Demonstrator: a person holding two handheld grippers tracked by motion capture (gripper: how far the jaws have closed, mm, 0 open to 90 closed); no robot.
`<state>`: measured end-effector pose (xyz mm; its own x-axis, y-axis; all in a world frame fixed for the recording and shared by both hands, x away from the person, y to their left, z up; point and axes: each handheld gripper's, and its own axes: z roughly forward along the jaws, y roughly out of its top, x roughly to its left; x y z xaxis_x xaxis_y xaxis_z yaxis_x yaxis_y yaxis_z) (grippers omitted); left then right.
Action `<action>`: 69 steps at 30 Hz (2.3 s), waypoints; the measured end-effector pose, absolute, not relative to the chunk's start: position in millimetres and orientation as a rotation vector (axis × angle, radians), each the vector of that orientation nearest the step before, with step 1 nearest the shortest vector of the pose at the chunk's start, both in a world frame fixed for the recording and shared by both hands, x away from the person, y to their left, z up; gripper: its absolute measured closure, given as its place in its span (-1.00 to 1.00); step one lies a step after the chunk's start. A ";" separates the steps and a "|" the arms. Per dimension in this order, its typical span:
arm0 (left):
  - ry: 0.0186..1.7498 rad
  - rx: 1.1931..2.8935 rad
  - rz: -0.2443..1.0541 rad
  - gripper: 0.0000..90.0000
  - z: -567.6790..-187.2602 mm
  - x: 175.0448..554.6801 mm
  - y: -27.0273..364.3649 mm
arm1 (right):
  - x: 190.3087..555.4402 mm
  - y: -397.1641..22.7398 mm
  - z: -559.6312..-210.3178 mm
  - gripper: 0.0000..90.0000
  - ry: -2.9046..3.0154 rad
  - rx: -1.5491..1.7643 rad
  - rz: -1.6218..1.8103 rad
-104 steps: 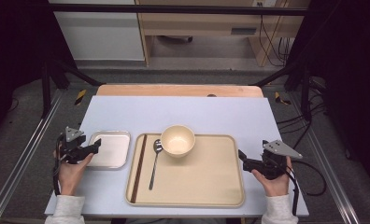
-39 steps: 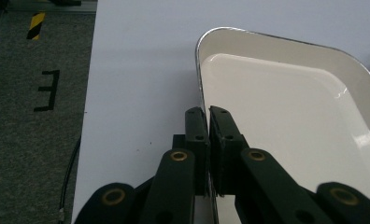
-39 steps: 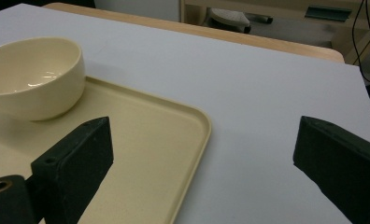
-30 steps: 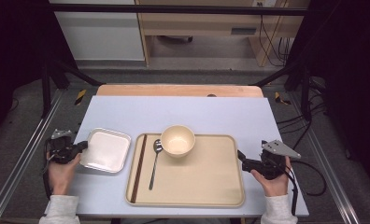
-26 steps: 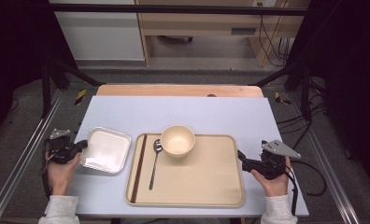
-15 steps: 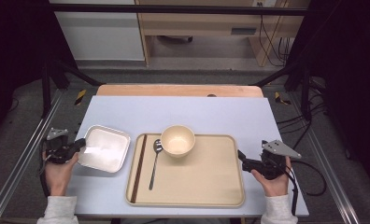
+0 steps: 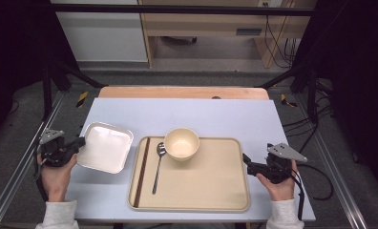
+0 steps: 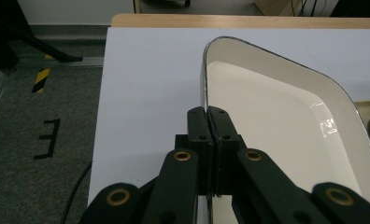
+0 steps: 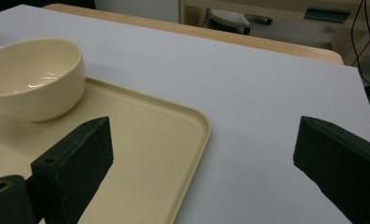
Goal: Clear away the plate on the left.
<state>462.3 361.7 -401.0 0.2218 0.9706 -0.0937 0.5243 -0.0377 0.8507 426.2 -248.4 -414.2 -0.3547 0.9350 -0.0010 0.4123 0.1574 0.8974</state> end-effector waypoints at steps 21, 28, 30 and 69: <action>1.216 1.667 0.737 0.98 -362.0 438.1 322.9 | 426.0 -248.2 -414.0 -0.88 1.855 1.279 1.152; 1.154 1.680 0.721 0.98 -354.9 433.0 309.4 | 426.0 -248.4 -413.8 -0.88 1.854 1.272 1.152; 1.140 1.686 0.718 0.98 -353.9 432.0 304.7 | 426.1 -248.4 -413.9 -0.88 1.855 1.273 1.149; 0.876 1.864 0.661 0.98 -351.9 421.5 203.6 | 426.2 -248.8 -413.6 -0.90 1.856 1.274 1.147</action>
<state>421.5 203.6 -351.9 0.5990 0.7972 0.0749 0.2899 -0.3031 0.9078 426.2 -248.8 -413.6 -0.3549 0.9349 -0.0083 0.4110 0.1640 0.8968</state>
